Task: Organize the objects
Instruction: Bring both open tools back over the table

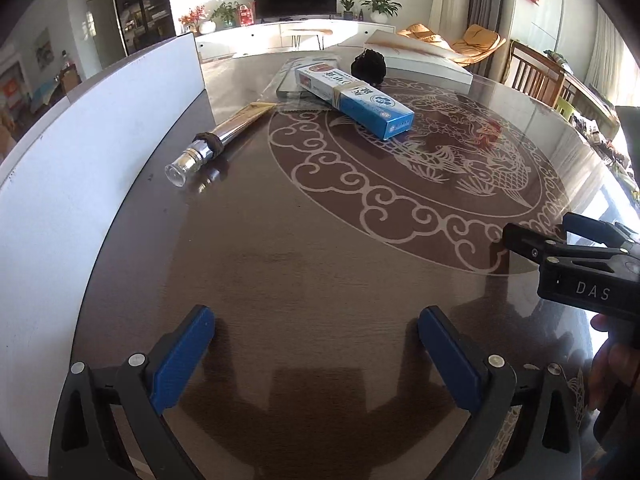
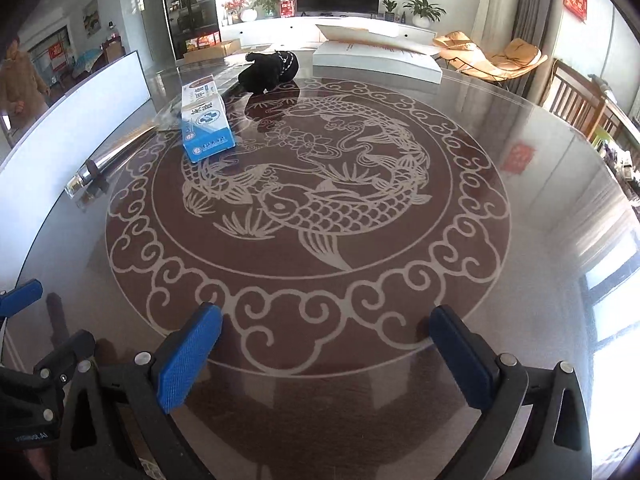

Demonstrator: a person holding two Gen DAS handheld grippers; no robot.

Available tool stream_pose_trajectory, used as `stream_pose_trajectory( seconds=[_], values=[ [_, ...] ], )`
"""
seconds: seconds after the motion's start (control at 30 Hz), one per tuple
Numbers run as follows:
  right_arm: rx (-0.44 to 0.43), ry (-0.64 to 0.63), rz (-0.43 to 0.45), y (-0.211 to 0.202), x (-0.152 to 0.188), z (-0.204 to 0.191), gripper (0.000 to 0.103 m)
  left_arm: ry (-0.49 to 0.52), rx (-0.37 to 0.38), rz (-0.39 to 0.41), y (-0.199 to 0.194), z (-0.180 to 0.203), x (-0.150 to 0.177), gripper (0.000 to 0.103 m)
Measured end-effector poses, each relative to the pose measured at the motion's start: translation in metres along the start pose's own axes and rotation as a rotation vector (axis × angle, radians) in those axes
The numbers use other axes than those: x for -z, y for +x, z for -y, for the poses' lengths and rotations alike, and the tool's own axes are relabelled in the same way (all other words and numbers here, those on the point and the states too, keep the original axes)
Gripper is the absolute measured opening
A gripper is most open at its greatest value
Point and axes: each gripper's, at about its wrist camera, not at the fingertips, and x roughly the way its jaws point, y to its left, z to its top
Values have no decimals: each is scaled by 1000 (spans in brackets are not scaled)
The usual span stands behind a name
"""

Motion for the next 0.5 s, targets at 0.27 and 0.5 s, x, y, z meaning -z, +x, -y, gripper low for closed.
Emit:
stream_pose_trajectory(
  seconds=[0.27,0.5],
  values=[
    [14,19,12,0,-3,-3,103,-1,-1,7,1,-2,1,103],
    [13,19,12,1,-3,-3,103,-1,-1,7,1,-1,0,103]
  ],
)
